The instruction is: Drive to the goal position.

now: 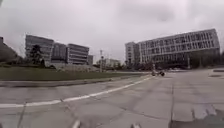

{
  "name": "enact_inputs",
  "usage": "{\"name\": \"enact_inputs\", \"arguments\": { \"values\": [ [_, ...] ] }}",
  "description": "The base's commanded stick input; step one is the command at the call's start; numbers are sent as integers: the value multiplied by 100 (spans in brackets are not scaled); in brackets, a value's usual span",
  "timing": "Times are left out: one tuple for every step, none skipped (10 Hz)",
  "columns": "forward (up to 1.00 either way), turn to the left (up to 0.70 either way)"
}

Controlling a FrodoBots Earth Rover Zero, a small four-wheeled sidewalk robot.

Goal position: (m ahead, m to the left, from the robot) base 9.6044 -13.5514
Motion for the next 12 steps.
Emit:
{"name": "enact_inputs", "arguments": {
  "values": [
    [70, -35],
    [70, -35],
    [70, -35],
    [70, -35],
    [70, -35],
    [70, -35],
    [70, -35],
    [70, -35],
    [70, -35],
    [70, -35],
    [70, -35],
    [70, -35]
  ]
}}
